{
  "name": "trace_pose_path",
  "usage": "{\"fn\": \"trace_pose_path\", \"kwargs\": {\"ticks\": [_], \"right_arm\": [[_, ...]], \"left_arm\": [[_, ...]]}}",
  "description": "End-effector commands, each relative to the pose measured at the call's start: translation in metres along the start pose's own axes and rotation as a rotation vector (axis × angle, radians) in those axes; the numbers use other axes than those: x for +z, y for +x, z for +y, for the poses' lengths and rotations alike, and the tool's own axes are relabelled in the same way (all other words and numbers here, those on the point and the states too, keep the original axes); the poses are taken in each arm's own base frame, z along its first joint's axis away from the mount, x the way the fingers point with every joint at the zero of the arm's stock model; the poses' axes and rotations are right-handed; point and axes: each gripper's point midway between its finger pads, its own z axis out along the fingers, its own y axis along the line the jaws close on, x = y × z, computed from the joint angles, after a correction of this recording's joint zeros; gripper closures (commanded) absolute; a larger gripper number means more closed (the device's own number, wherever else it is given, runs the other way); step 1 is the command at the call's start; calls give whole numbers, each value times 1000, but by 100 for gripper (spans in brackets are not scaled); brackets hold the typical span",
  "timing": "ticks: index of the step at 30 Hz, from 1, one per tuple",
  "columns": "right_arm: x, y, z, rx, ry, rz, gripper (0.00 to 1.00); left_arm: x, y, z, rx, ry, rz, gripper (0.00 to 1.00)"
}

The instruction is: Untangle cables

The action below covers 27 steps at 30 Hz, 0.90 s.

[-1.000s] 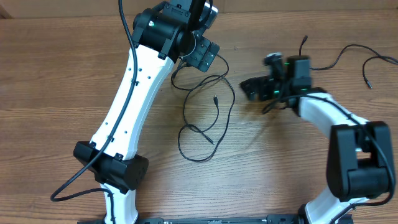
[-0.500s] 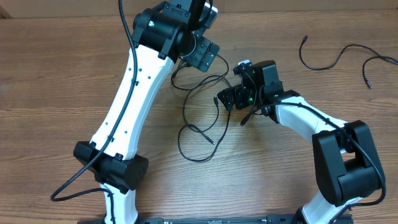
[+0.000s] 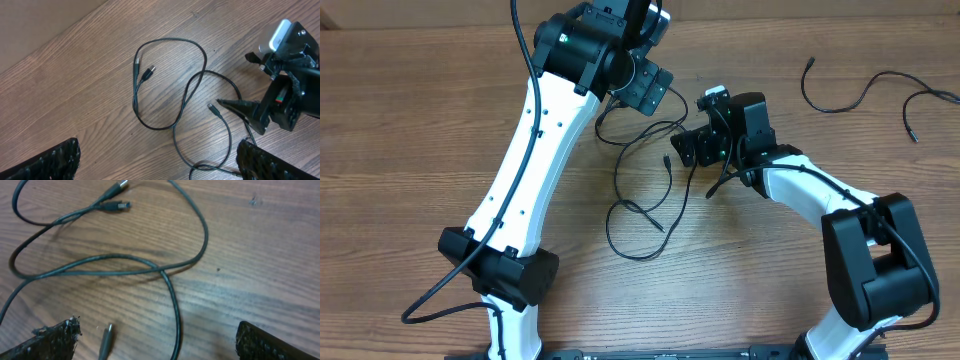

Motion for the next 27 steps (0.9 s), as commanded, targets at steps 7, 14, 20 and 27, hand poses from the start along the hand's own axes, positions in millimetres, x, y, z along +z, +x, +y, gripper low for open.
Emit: {"fn": "trace_pose_path", "kwargs": {"ticks": [7,14,20,27], "right_arm": [[23,23,-5,-238,-6,44,3],[25,22,-5,-552,-14,36,12],[26,7,6,-672,-59,-49,19],[31,0,21,-745,-138,-131,21]], "left_arm": [[-1,-3,1,1,6,-10,1],[-1,-3,1,1,6,-10,1],[-1,-3,1,1,6,-10,0],[-1,-3,1,1,6,-10,0]]}}
